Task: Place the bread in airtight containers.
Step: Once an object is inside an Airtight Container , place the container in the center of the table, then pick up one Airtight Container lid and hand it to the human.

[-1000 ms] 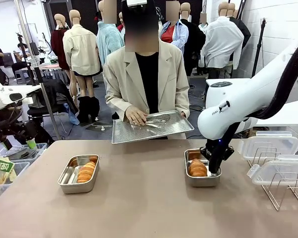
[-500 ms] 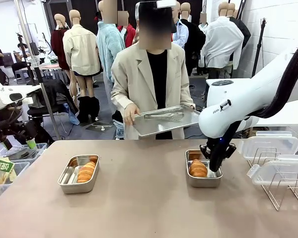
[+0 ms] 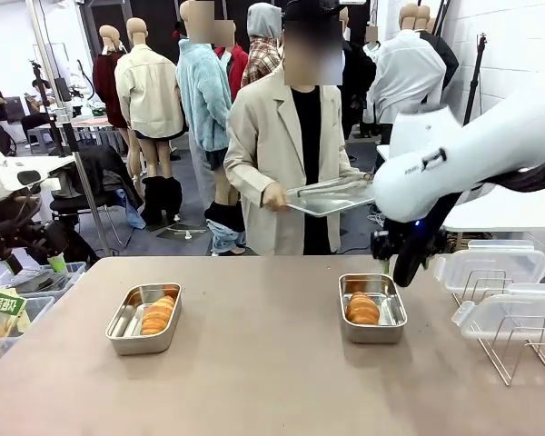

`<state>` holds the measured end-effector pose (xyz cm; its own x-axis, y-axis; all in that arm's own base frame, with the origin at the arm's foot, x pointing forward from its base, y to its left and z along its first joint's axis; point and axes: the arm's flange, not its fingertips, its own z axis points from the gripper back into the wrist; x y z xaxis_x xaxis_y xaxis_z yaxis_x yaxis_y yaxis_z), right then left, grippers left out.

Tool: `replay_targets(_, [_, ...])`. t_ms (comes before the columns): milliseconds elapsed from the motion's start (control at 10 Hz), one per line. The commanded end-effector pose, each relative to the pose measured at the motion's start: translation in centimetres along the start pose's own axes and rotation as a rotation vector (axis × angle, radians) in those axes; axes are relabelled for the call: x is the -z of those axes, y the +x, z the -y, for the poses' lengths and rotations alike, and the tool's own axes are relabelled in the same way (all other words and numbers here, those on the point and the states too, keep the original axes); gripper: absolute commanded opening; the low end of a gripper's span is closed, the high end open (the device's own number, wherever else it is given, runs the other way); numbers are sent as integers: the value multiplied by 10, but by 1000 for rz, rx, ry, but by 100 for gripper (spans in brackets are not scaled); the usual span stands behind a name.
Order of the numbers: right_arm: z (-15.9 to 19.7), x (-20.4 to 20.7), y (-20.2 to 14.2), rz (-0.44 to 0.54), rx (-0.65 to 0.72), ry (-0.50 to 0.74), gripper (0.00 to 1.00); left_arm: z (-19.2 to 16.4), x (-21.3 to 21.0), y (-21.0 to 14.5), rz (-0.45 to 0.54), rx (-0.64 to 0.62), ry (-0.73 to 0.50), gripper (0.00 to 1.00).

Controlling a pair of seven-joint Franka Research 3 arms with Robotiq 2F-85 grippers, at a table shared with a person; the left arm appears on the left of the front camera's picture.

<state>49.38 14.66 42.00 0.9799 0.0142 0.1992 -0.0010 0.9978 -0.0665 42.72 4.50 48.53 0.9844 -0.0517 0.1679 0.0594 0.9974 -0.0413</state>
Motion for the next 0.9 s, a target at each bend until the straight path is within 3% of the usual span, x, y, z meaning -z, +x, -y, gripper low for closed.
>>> replay_targets(0, [35, -53, -20, 71, -20, 44, 100, 0, -1, 1, 10, -12, 1, 92])
replay_targets(200, [63, -99, -23, 80, -48, 32, 100, 0, -1, 1, 10, -12, 1, 92])
replay_targets(600, [105, -133, -34, 133, 15, 84, 100, 0, -1, 1, 10, -12, 1, 92])
replay_targets(800, [89, -133, -28, 115, -21, 24, 100, 0, -1, 1, 10, -12, 1, 92])
